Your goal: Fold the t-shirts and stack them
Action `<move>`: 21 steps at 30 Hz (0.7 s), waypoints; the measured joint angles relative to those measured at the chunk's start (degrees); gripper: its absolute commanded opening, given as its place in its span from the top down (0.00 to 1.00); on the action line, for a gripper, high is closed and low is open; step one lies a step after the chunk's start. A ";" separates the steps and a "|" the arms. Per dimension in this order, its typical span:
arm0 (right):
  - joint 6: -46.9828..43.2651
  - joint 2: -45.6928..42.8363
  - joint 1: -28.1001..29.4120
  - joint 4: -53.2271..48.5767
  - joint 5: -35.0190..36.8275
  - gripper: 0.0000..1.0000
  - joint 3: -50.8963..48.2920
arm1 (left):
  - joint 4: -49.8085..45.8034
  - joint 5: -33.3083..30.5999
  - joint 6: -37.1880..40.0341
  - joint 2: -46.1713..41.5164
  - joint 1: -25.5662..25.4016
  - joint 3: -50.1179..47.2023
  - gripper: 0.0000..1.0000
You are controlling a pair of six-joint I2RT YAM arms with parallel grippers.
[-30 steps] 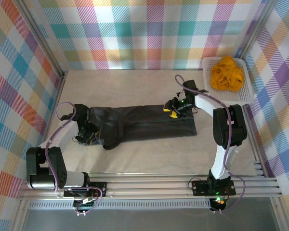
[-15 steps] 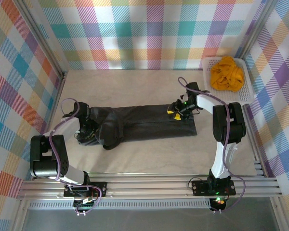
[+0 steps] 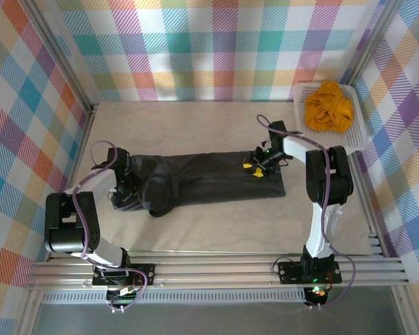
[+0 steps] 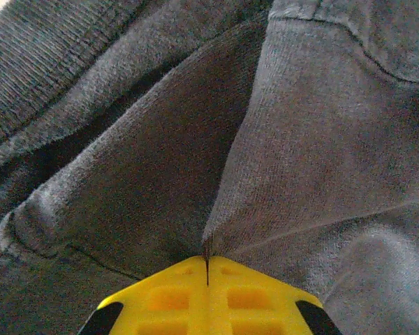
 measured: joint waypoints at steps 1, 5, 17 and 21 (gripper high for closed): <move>-0.04 0.20 0.00 -0.17 0.02 0.53 0.22 | -0.24 -0.50 0.07 -0.50 0.00 0.04 1.00; -0.63 0.68 0.00 -1.20 0.42 0.54 0.85 | -2.29 -3.17 -0.13 -3.52 0.00 1.51 1.00; -1.75 2.25 0.02 -4.83 1.38 0.54 3.67 | -6.49 -8.52 -0.96 -3.02 0.68 9.99 1.00; -2.34 2.34 0.02 -5.33 1.51 0.54 3.89 | -7.63 -9.29 0.57 1.70 2.58 13.07 1.00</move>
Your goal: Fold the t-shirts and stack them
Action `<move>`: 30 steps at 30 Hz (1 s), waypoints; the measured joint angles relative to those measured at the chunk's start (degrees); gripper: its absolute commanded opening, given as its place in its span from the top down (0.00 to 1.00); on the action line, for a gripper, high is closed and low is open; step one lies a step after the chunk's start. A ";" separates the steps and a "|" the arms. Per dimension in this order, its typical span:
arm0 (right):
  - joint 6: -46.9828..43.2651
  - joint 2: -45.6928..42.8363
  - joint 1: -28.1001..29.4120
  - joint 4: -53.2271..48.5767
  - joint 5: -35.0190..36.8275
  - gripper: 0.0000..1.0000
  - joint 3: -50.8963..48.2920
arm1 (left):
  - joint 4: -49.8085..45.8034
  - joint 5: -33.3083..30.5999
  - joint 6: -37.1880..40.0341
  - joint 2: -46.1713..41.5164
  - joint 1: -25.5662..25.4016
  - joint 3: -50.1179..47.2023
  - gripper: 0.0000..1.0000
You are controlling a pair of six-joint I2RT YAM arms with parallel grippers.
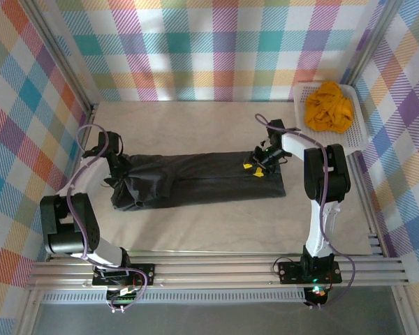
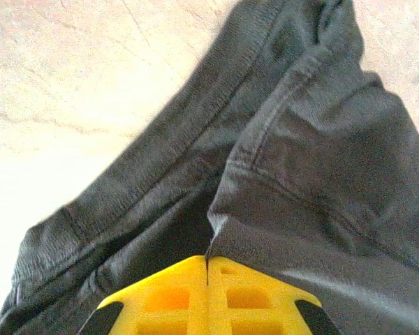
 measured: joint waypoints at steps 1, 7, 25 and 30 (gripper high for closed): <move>-0.17 0.04 0.00 -0.07 0.02 0.54 0.07 | -0.17 -0.17 0.52 1.49 0.28 1.05 0.98; -0.68 0.11 0.00 -0.37 0.26 0.54 0.17 | -2.40 -4.11 4.17 11.15 0.52 8.50 0.74; -5.81 -4.63 3.04 -2.19 5.81 0.54 0.17 | -3.69 4.07 -9.07 -4.74 -5.90 -6.88 0.76; -5.79 -4.55 4.37 -2.21 5.97 0.54 0.20 | -4.39 4.68 -10.60 2.08 -5.03 -9.60 0.87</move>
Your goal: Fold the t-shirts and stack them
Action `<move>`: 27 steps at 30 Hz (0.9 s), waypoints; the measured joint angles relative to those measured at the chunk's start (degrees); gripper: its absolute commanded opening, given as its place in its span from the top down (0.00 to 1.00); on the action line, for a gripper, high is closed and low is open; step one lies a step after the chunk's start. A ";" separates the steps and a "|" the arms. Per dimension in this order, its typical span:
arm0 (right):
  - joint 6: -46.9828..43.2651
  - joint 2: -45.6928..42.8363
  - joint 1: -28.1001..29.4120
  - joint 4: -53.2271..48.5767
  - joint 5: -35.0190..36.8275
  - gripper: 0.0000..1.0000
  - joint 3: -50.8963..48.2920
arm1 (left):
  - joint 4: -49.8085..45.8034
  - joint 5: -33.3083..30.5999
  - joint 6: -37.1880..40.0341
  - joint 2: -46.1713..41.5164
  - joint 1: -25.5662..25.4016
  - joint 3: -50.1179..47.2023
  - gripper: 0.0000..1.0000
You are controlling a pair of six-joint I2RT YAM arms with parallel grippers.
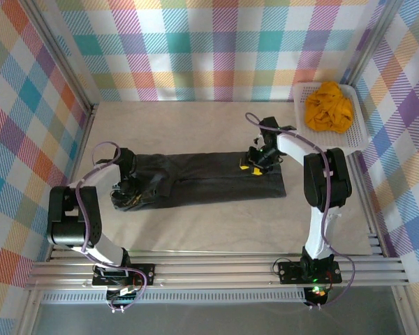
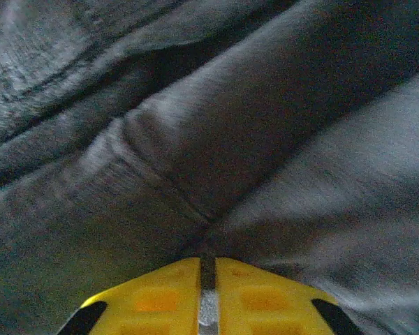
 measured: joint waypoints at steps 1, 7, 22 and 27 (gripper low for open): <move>0.00 0.02 -0.02 0.00 0.13 0.54 0.02 | 0.02 -0.15 0.07 0.09 0.70 -0.44 0.87; 0.00 0.28 -0.39 -0.55 0.98 0.54 0.63 | -0.02 -2.19 3.10 0.00 8.52 -0.74 0.86; -0.46 0.74 -0.68 -1.44 1.16 0.54 1.92 | -5.88 -5.88 -0.26 -8.31 -3.13 10.19 0.69; -1.99 1.29 -0.83 -3.04 2.05 0.54 5.05 | -4.46 -0.72 -6.73 -4.11 -7.67 10.29 0.67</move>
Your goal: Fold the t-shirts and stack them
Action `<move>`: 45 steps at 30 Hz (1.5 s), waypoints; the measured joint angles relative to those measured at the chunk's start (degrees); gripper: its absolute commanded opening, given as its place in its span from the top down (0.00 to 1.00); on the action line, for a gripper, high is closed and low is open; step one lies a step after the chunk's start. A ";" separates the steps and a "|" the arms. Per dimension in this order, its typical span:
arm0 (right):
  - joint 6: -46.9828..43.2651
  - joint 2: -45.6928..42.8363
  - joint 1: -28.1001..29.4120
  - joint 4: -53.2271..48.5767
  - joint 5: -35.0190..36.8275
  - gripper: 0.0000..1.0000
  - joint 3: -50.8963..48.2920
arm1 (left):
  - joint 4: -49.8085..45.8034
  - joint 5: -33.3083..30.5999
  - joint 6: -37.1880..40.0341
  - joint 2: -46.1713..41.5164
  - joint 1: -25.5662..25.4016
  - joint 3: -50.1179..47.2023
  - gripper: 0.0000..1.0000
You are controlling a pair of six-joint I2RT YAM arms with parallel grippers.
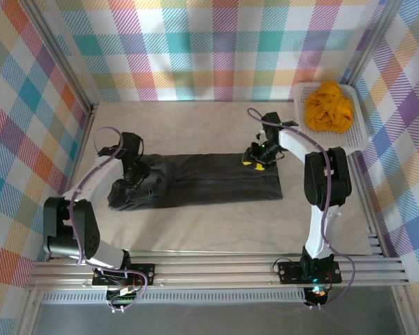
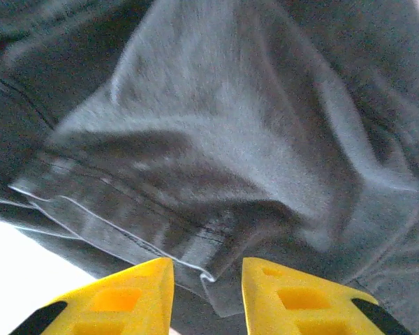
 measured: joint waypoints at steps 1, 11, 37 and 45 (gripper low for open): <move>-0.35 0.63 -0.28 -0.46 0.39 0.55 1.29 | 0.74 0.57 -1.14 1.75 -0.13 0.02 0.67; -2.25 11.02 -1.75 -7.93 8.48 0.59 10.75 | -2.78 2.19 -5.90 29.20 0.13 21.22 0.70; 39.32 -11.13 22.56 13.99 -6.05 0.52 -26.36 | 17.18 15.98 -4.22 75.43 -15.63 93.02 0.37; 38.51 -33.46 16.46 10.45 -1.16 0.46 -35.30 | 9.20 11.37 1.18 48.11 -15.78 63.67 0.35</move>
